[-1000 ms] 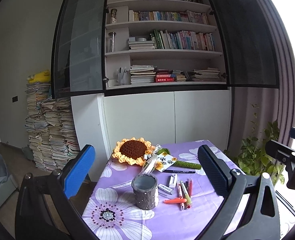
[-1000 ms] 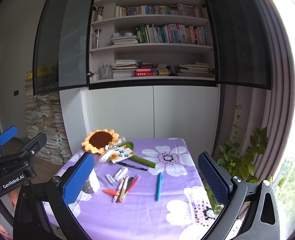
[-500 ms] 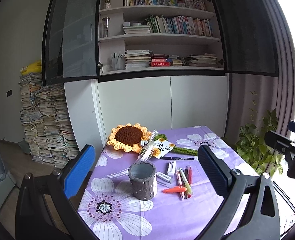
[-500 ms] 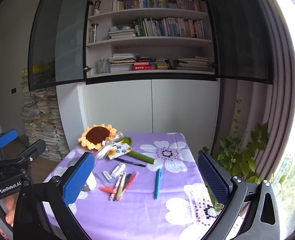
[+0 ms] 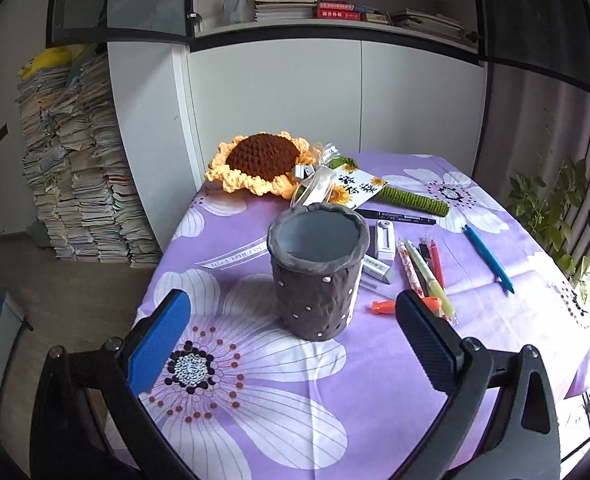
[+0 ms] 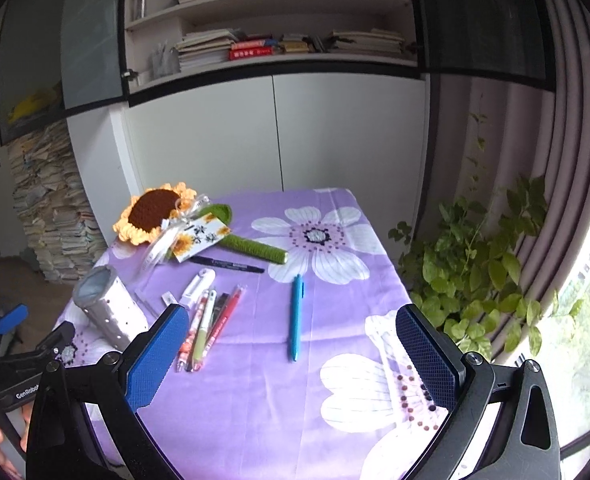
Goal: Organize stationery
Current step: 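Grasp the grey pen holder with the left gripper while the right gripper grasps the blue pen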
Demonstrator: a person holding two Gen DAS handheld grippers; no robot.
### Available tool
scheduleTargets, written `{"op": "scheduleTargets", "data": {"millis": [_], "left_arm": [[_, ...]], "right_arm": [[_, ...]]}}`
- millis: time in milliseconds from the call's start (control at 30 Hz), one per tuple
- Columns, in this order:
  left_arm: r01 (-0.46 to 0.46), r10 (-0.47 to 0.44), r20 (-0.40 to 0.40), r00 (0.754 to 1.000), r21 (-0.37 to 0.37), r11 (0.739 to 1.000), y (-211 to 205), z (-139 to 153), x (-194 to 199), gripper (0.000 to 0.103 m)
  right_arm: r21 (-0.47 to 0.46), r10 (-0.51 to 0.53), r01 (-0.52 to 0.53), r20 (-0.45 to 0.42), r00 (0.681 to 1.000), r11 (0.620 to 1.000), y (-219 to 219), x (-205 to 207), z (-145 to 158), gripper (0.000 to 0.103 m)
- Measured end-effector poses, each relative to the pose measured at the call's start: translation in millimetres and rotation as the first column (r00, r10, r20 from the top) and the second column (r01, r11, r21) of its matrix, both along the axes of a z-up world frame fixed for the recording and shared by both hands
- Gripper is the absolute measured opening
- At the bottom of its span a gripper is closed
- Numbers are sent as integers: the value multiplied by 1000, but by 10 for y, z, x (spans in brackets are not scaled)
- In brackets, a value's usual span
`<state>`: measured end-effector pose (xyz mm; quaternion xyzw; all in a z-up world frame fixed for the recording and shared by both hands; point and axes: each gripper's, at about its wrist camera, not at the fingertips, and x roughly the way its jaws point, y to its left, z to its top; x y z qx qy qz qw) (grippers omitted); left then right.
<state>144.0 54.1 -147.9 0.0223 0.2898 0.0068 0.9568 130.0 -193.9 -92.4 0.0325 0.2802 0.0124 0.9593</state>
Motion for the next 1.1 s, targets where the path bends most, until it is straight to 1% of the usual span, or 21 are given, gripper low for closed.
{"op": "scheduleTargets", "data": {"millis": [100,200,267,367,433,467,533,600,667,700,767,833,933,1000,1033,1100], "left_arm": [[14,-14,-13,1000,-2,1000,-23,-67,128,102],[11,-11,-24,1000,-4,1000,12,-118,267,102],[6,-7,-43,999,-19,1000,57,-173,368,102],[10,-14,-75,997,-49,999,117,-254,494,102],[16,-21,-80,997,-61,998,145,-279,563,101],[24,-30,-77,997,-68,997,154,-280,587,101],[42,-46,-59,997,-75,996,161,-260,619,96],[73,-76,-36,996,-73,995,152,-233,646,79],[114,-116,-23,993,-65,991,122,-226,681,70],[125,-126,-15,992,-54,991,119,-233,701,70],[147,-147,6,989,-33,989,95,-241,719,70],[177,-177,30,984,-12,984,73,-242,725,70],[219,-222,65,973,45,975,26,-235,741,70],[242,-247,69,967,69,968,13,-245,773,70],[250,-253,63,965,64,966,20,-257,802,70],[267,-268,41,963,20,963,72,-268,860,70]], "right_arm": [[8,-37,38,-68,997,999,-80,221,-138,103],[9,-87,88,-112,990,996,-171,398,-210,103],[17,-105,108,-135,985,994,-218,503,-246,103],[36,-105,113,-182,978,993,-250,691,-322,103],[52,-96,109,-213,972,993,-261,814,-382,102],[53,-93,108,-228,969,993,-255,868,-406,96],[46,-81,96,-255,964,994,-220,974,-450,89],[36,-66,79,-278,958,996,-178,1078,-486,81],[27,-49,60,-294,955,998,-129,1159,-505,68],[27,-38,48,-306,951,998,-106,1220,-530,64],[33,-22,34,-332,943,999,-83,1317,-573,50],[46,-6,24,-362,932,999,-71,1430,-625,44],[62,0,26,-390,921,998,-84,1580,-674,44],[64,-7,36,-404,915,997,-97,1690,-697,44],[64,-10,40,-412,911,997,-99,1739,-708,44],[67,-10,42,-428,904,997,-93,1835,-733,44]]}}
